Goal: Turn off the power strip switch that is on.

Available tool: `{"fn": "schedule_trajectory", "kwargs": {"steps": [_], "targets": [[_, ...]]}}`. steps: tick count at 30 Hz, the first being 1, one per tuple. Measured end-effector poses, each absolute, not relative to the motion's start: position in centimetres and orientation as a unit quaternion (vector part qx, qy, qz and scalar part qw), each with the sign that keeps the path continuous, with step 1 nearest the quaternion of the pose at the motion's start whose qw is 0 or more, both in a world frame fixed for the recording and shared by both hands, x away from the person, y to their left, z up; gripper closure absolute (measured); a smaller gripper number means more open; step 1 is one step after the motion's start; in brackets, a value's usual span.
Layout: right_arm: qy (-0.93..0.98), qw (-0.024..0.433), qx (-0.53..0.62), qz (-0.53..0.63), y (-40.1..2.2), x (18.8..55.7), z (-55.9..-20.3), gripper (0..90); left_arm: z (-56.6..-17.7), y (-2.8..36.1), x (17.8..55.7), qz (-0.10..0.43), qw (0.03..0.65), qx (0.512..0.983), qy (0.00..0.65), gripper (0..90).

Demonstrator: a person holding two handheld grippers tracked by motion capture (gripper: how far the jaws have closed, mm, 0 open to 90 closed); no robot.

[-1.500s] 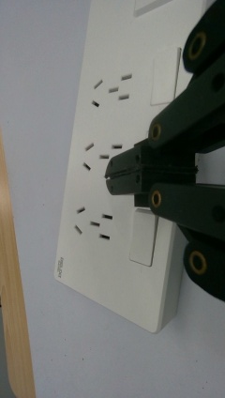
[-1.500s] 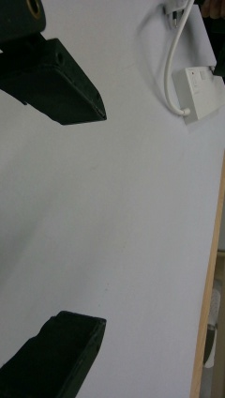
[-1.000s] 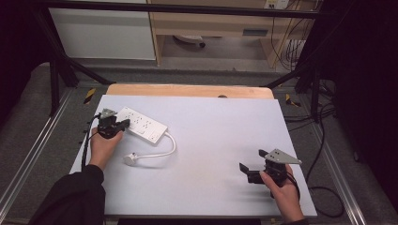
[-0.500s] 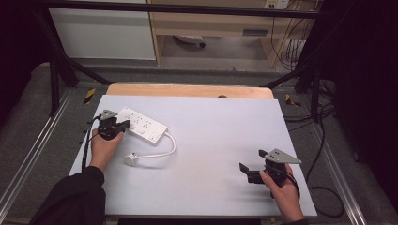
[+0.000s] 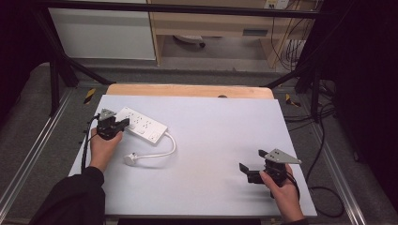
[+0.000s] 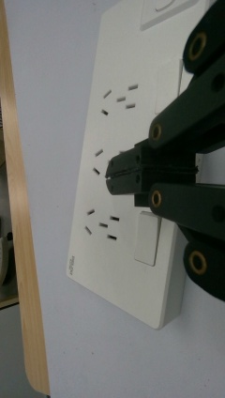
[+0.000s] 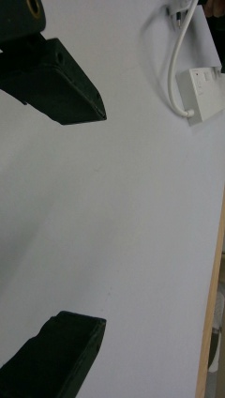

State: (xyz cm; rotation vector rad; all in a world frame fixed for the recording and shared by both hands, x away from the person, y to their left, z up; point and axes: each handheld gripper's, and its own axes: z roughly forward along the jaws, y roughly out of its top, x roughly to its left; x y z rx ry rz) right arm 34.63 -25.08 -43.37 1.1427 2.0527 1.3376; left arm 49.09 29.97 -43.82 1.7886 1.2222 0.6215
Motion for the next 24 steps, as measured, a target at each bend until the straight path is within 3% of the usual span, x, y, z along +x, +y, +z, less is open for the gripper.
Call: {"fn": "schedule_trajectory", "kwargs": {"steps": [24], "targets": [[0.74, 0.219, 0.412, 0.485, -25.16, 34.63, -43.35, 3.5, -43.69, 29.33, 48.85, 0.24, 0.444, 0.719, 0.477, 90.0]]}}
